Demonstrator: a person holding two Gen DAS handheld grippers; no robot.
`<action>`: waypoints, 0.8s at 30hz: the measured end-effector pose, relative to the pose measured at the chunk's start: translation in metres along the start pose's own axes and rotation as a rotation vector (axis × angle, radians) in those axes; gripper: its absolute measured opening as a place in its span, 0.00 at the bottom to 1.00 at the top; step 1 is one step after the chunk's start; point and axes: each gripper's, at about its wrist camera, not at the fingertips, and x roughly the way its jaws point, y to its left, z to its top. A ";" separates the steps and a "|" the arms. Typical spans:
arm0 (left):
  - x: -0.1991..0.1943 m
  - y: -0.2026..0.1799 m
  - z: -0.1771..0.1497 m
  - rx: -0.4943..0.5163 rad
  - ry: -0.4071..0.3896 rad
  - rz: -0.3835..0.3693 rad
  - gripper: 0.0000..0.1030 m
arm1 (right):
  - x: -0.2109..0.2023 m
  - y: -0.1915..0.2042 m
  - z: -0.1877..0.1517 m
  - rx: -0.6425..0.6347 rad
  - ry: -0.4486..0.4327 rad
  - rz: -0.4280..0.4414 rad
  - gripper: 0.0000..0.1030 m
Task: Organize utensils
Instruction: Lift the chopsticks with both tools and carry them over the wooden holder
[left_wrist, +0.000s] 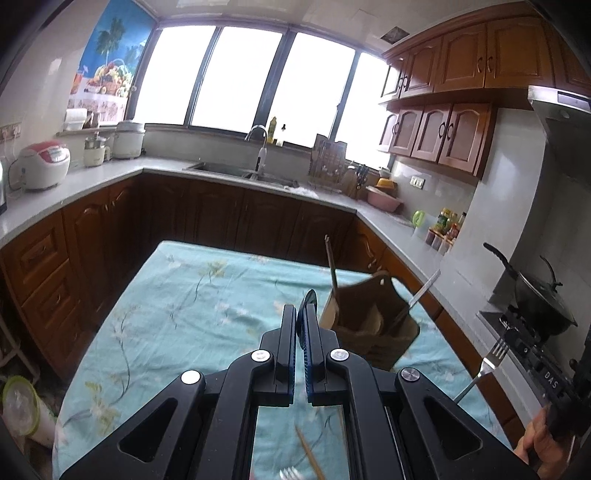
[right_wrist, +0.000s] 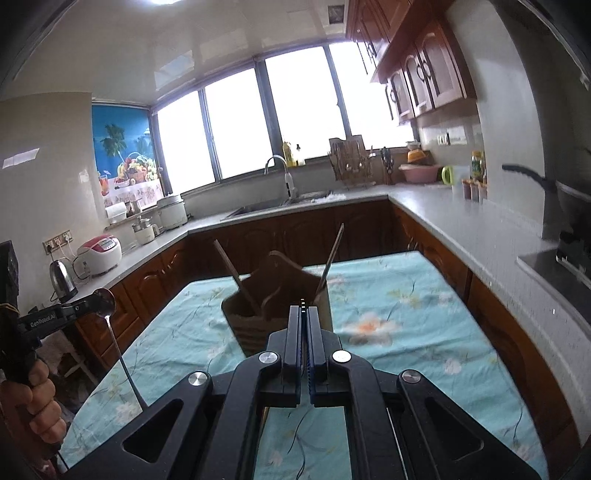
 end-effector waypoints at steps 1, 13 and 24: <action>0.004 -0.002 0.004 0.003 -0.010 0.003 0.02 | 0.001 0.000 0.004 -0.007 -0.010 -0.003 0.02; 0.078 -0.023 0.041 0.012 -0.113 0.043 0.02 | 0.037 -0.011 0.056 -0.060 -0.114 -0.067 0.02; 0.161 -0.041 0.042 0.008 -0.114 0.114 0.02 | 0.086 -0.017 0.072 -0.106 -0.161 -0.144 0.02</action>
